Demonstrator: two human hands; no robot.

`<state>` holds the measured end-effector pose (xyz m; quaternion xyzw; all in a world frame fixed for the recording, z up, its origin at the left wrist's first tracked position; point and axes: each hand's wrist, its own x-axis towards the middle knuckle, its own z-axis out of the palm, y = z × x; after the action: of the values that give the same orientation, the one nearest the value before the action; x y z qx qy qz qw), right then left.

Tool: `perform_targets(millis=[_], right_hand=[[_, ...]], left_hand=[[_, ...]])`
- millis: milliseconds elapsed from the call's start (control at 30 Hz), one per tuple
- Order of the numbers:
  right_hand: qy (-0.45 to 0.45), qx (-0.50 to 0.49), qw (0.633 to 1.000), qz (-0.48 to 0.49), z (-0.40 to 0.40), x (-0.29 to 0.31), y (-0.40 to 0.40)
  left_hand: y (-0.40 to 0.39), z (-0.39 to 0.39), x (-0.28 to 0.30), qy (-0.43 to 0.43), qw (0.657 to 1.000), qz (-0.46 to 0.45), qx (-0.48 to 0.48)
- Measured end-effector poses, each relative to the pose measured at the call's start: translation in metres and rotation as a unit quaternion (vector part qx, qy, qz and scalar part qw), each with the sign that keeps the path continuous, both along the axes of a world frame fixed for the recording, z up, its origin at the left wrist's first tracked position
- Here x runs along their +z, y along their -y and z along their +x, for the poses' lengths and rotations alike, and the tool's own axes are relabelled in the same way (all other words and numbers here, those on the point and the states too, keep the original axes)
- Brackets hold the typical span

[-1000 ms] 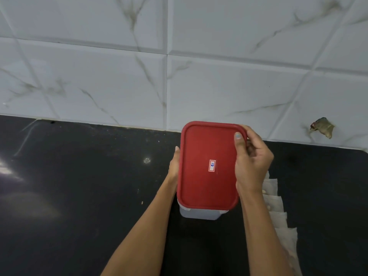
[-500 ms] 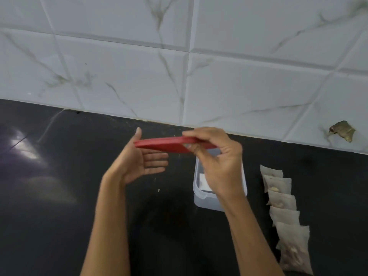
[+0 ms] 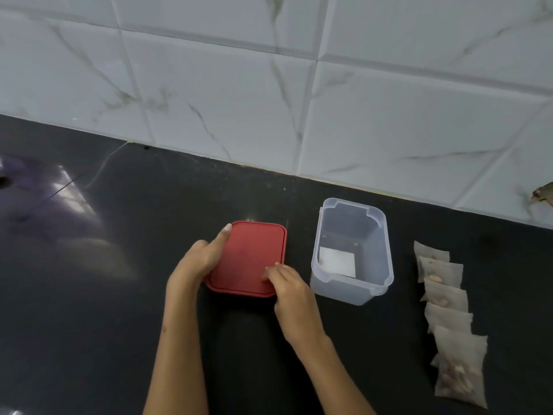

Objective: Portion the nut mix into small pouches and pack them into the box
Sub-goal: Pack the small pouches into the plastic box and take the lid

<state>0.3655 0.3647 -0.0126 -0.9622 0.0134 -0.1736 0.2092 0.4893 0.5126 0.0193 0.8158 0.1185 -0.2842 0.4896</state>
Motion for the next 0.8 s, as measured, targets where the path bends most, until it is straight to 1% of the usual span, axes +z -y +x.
perform_targets(millis=[67, 133, 200, 300, 367, 433, 500, 533, 567, 633, 700, 767, 800], right_hand=[[-0.044, 0.003, 0.999, 0.012, -0.004, -0.001, -0.003], [-0.080, 0.010, 0.996, 0.038, -0.006, 0.003, -0.006], [-0.112, 0.014, 0.992, 0.048, -0.007, 0.008, -0.006], [-0.133, 0.009, 0.989, 0.056, -0.011, 0.016, -0.005], [-0.100, 0.005, 0.991, 0.084, -0.017, 0.029, -0.004], [-0.038, -0.013, 0.991, 0.125, -0.027, 0.050, 0.006], [0.049, -0.062, 0.986, 0.149, -0.040, 0.073, 0.024], [0.096, -0.096, 0.979, 0.154, -0.050, 0.085, 0.040], [0.137, -0.126, 0.970, 0.159, -0.062, 0.095, 0.056], [0.178, -0.187, 0.948, 0.185, -0.096, 0.111, 0.096], [0.181, -0.258, 0.924, 0.215, -0.138, 0.118, 0.139], [0.182, -0.336, 0.894, 0.233, -0.183, 0.114, 0.181], [0.177, -0.381, 0.877, 0.234, -0.208, 0.109, 0.202]], left_hand=[[0.012, -0.009, 0.007, 0.016, 0.999, 0.029, -0.007], [0.021, -0.011, 0.001, 0.025, 0.998, 0.062, -0.019], [0.027, -0.015, 0.003, 0.031, 0.996, 0.079, -0.021], [0.034, -0.025, 0.012, 0.047, 0.991, 0.119, -0.029], [0.041, -0.031, 0.022, 0.104, 0.985, 0.136, -0.019], [0.056, -0.037, 0.036, 0.209, 0.970, 0.121, 0.012], [0.075, -0.049, 0.055, 0.328, 0.941, 0.065, 0.058], [0.091, -0.060, 0.066, 0.378, 0.923, 0.020, 0.069], [0.105, -0.072, 0.077, 0.398, 0.914, -0.033, 0.071], [0.144, -0.101, 0.091, 0.371, 0.912, -0.172, 0.029], [0.189, -0.135, 0.095, 0.289, 0.913, -0.285, -0.042], [0.237, -0.173, 0.088, 0.174, 0.912, -0.352, -0.115], [0.263, -0.197, 0.081, 0.116, 0.912, -0.362, -0.154]])
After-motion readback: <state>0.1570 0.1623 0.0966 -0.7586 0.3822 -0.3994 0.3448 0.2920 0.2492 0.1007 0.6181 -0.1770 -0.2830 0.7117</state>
